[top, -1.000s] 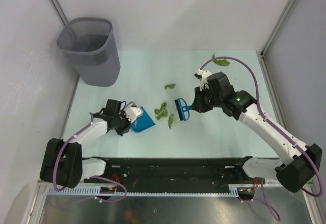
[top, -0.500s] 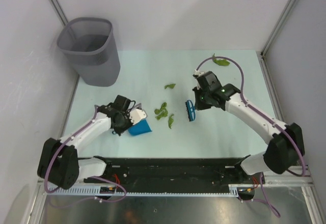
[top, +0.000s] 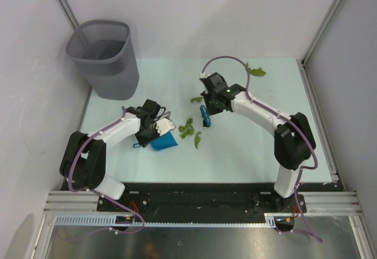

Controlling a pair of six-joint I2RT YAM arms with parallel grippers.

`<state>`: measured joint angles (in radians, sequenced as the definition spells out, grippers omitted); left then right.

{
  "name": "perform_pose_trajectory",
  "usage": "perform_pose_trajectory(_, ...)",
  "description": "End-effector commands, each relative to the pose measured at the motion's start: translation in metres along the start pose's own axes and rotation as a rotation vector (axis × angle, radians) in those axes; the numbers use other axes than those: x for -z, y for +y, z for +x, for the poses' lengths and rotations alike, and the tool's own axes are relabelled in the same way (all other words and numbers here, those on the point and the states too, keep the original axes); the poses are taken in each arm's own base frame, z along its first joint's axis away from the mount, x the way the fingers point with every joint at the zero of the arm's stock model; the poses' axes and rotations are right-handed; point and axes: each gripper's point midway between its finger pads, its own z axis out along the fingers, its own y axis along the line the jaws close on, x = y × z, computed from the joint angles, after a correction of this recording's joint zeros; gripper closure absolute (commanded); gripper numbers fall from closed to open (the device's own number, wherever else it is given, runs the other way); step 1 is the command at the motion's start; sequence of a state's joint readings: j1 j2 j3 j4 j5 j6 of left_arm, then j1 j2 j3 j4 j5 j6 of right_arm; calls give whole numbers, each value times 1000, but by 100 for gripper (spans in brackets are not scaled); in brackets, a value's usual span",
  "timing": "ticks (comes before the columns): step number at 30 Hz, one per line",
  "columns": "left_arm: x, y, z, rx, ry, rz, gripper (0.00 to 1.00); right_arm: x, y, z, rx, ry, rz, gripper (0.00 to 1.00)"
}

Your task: Sweep away the paper scraps from the table

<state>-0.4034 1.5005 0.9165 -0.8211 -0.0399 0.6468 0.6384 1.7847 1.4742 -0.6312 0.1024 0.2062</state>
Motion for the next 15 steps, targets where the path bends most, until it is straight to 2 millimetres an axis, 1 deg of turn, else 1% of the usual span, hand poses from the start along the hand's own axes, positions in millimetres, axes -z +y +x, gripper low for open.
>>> perform_pose_trajectory(1, 4, 0, -18, -6, -28, 21, 100, -17, 51, 11, 59, 73, -53, 100)
perform_pose_trajectory(3, 4, -4, -27, 1, -57, 52, 100, -17, 84, 14, 53, 92, -150, 100)
perform_pose_trajectory(4, 1, -5, -27, 4, -52, 63, 100, -16, 101, 8, 21, 86, -209, 100)
perform_pose_trajectory(5, -1, -6, -28, 6, -52, 71, 100, -11, 118, 8, 8, 96, -289, 100)
perform_pose_trajectory(6, -2, -6, -30, 13, -56, 75, 100, -7, 129, 5, -6, 90, -338, 100)
perform_pose_trajectory(7, -5, -7, -30, 15, -53, 83, 100, -3, 139, -6, -32, 59, -392, 100)
perform_pose_trajectory(8, -6, -8, -31, 20, -55, 89, 100, 6, 151, -10, -64, 60, -459, 100)
perform_pose_trajectory(9, -7, -11, -33, 24, -64, 103, 100, 11, 157, -16, -81, 43, -486, 100)
perform_pose_trajectory(10, -8, -12, -34, 26, -70, 111, 100, 17, 163, -26, -91, 6, -519, 100)
perform_pose_trajectory(11, -8, -13, -35, 32, -76, 116, 100, 26, 166, -34, -109, -15, -543, 100)
perform_pose_trajectory(13, -7, -16, -40, 38, -103, 136, 100, 34, 168, -43, -116, -48, -556, 100)
perform_pose_trajectory(14, -5, -17, -43, 40, -121, 140, 100, 41, 165, -50, -119, -77, -544, 100)
perform_pose_trajectory(15, -3, -17, -45, 44, -135, 147, 100, 43, 160, -53, -118, -91, -531, 100)
